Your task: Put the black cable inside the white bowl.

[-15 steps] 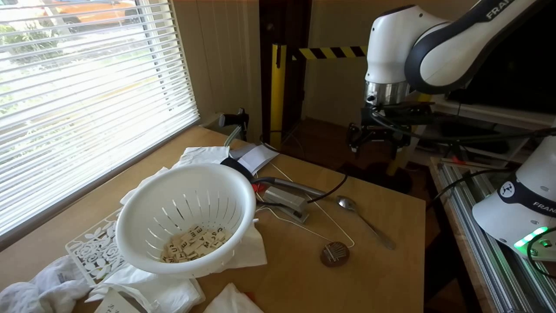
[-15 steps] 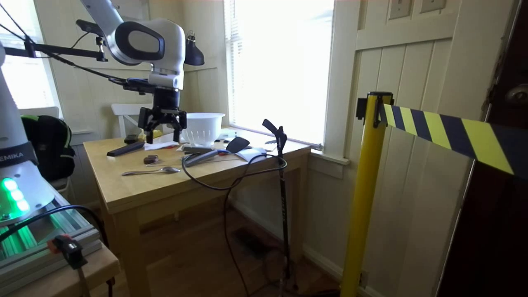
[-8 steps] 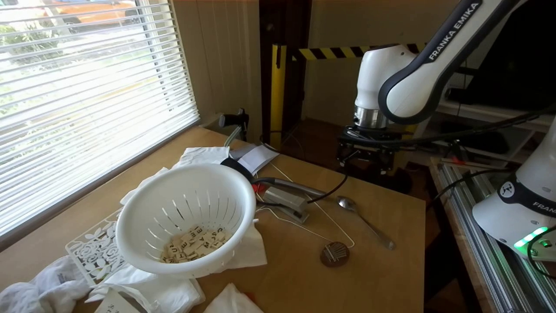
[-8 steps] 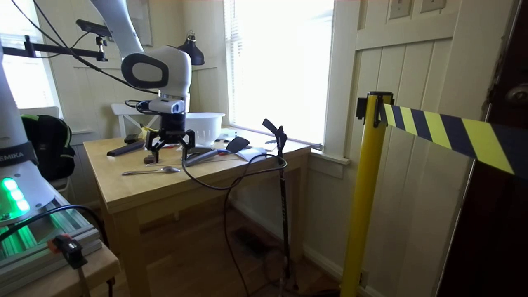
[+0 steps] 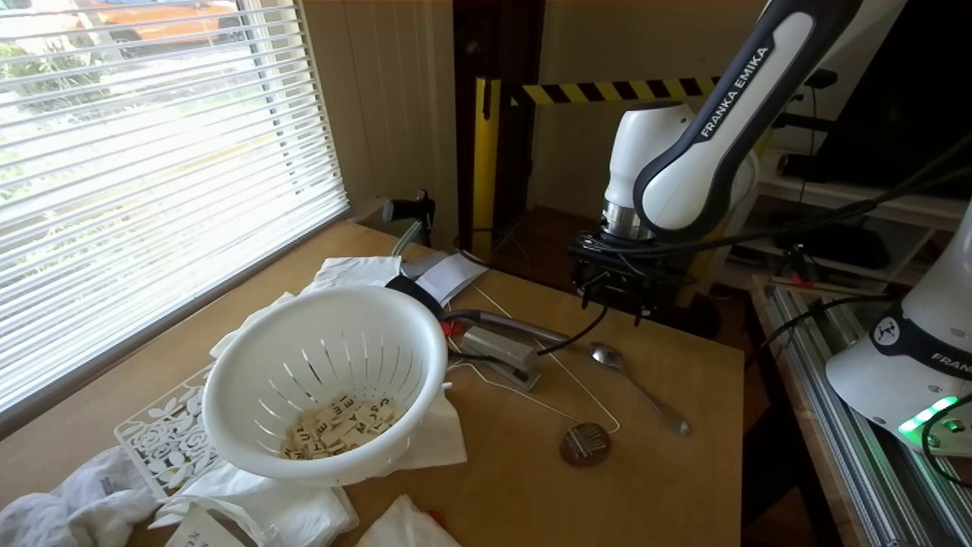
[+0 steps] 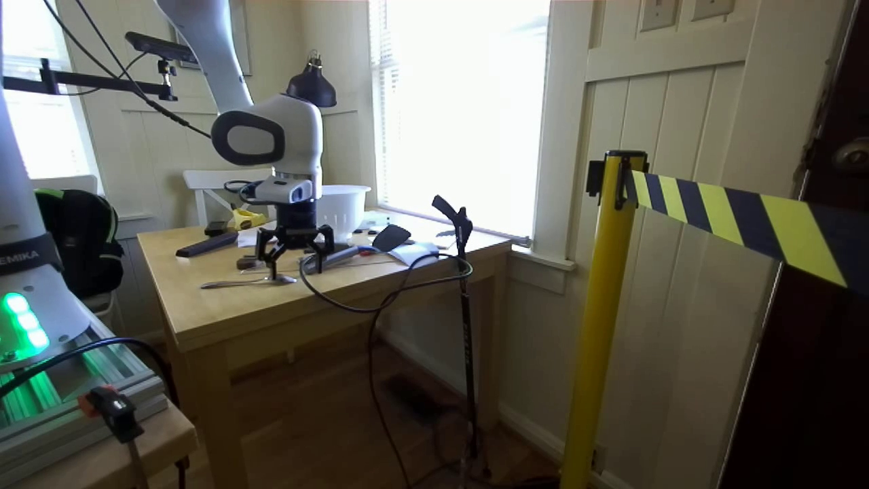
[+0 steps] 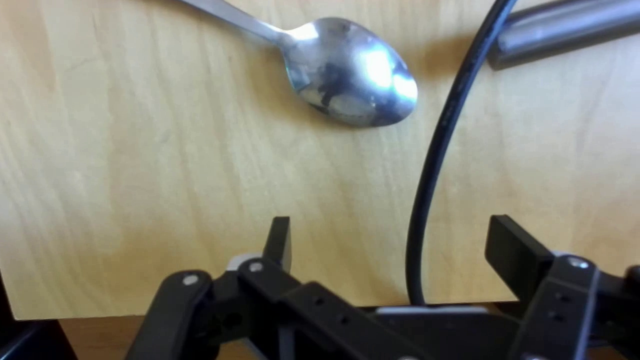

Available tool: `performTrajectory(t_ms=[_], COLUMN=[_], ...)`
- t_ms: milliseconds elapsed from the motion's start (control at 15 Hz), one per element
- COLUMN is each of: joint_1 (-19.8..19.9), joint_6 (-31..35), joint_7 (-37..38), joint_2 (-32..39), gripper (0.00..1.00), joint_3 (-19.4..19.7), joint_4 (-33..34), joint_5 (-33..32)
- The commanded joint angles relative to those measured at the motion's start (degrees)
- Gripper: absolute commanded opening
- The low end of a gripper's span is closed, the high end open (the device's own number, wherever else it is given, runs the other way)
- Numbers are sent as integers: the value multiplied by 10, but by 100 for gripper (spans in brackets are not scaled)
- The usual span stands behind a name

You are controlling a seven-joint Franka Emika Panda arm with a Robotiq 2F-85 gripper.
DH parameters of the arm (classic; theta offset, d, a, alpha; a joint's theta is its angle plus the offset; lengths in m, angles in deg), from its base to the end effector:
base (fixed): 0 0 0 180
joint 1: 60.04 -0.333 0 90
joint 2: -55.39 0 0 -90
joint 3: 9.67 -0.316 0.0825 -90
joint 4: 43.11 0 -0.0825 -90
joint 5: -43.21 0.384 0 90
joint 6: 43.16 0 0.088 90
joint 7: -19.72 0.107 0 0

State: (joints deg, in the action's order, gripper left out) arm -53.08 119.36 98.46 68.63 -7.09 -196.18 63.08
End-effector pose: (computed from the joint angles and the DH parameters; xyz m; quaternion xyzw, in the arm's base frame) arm 0.3928 -0.0852 0.1551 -0.5913 0.8048 0.0495 0.0160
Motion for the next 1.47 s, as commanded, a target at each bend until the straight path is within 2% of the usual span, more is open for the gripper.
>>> performTrajectory(t_ms=[0, 133, 267, 333, 400, 467, 600, 1000, 1400], joint_1=[-26, -32, -37, -39, -41, -42, -44, -46, -35], joint_6=[31, 38, 40, 41, 41, 42, 47, 48, -76], joint_7=[19, 20, 22, 22, 23, 23, 25, 24, -35], joint_2=[39, 50, 59, 61, 64, 65, 64, 45, -54], gripper=[99, 94, 84, 74, 72, 65, 43, 1, 3], joint_3=[17, 22, 25, 26, 26, 26, 28, 36, 37], joint_4=[22, 28, 34, 37, 39, 40, 41, 32, -9], joint_5=[11, 10, 10, 11, 12, 12, 12, 10, -15])
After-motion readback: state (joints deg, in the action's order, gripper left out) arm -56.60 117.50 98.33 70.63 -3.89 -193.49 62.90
